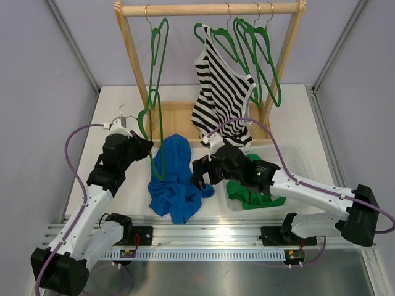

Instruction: Remove the tank top from the hanger

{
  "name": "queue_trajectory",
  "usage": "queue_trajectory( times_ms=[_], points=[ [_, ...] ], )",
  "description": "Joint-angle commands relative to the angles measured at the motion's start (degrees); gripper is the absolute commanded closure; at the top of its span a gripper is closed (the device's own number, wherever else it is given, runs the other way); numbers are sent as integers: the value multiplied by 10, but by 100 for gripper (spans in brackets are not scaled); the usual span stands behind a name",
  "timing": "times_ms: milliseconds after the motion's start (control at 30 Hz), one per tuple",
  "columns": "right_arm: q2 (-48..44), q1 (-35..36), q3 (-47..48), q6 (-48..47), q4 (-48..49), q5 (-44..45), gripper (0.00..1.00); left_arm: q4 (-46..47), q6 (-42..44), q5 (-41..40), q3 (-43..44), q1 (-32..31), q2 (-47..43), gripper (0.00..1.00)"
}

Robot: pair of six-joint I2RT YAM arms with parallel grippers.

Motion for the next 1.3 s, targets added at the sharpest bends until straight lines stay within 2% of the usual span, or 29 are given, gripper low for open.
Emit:
queue_trajectory(
  times_ms=[0, 200, 367, 433, 633, 767, 867, 967, 1000, 1267],
  points=[
    [-56, 3, 29, 14, -7, 42, 0, -120, 11, -125, 62, -24, -42, 100],
    [-98, 3, 30, 5, -32, 68, 0, -231, 41, -134, 136, -30, -134, 100],
    [-110, 2, 40, -6, -50, 105, 1, -278, 89, -56, 165, -30, -216, 100],
    [-106, 2, 44, -4, -57, 118, 0, -291, 110, 1, 190, -30, -240, 100],
    [-71, 2, 87, -1, -87, 155, 1, -441, 204, 99, 313, -30, -174, 100],
    [-55, 3, 96, 1, -91, 151, 1, -598, 233, 97, 408, -31, -103, 97],
    [-55, 2, 94, 2, -85, 144, 1, -628, 227, 43, 441, -45, -98, 97],
    [-57, 2, 93, 3, -85, 144, 0, -634, 227, 49, 456, -45, -97, 97],
    [-59, 3, 94, 2, -87, 144, 0, -634, 227, 58, 458, -45, -92, 100],
    [-77, 2, 84, -1, -94, 154, 0, -580, 247, 196, 430, -51, -61, 100]
  ],
)
